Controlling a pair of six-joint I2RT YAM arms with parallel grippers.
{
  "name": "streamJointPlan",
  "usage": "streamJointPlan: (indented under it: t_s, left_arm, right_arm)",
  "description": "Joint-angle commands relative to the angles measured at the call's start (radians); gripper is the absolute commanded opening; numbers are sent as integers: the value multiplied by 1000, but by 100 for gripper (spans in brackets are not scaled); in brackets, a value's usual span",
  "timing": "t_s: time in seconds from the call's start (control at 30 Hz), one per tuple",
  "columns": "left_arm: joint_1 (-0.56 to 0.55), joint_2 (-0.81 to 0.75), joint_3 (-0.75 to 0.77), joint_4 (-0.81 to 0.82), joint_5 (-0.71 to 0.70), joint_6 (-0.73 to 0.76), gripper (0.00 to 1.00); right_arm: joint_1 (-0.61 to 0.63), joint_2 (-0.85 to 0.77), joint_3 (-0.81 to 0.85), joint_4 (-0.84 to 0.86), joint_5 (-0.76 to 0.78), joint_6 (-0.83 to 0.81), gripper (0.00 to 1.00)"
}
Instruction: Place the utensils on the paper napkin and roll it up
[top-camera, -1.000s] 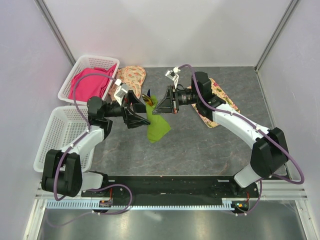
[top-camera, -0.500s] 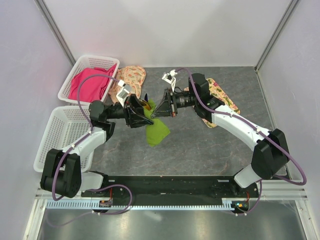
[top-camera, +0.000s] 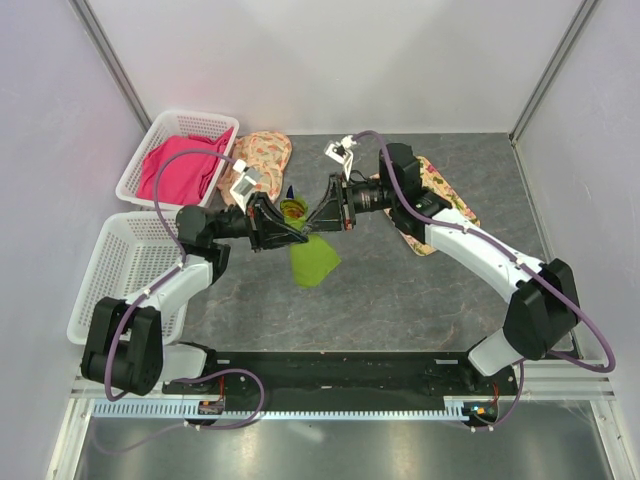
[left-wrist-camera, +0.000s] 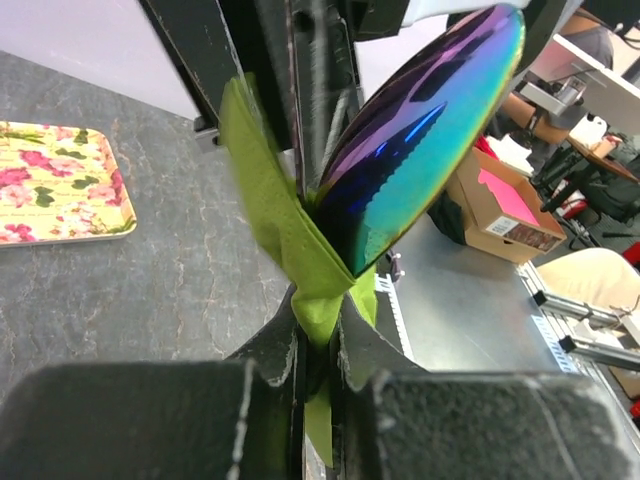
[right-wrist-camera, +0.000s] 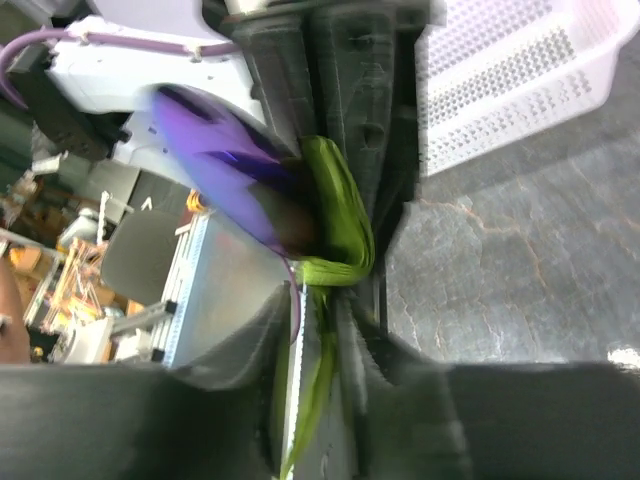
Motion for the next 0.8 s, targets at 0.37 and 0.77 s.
streamJointPlan:
  t_s: [0.37,0.77]
  left_arm:
    - [58,-1,126,-136,-277,-108,2]
    - [56,-12,180,-220,-381,-134,2]
  right_arm:
    - [-40,-122,140,-333,346,-204,98]
    - [21,-106,102,-362,471,-257,98]
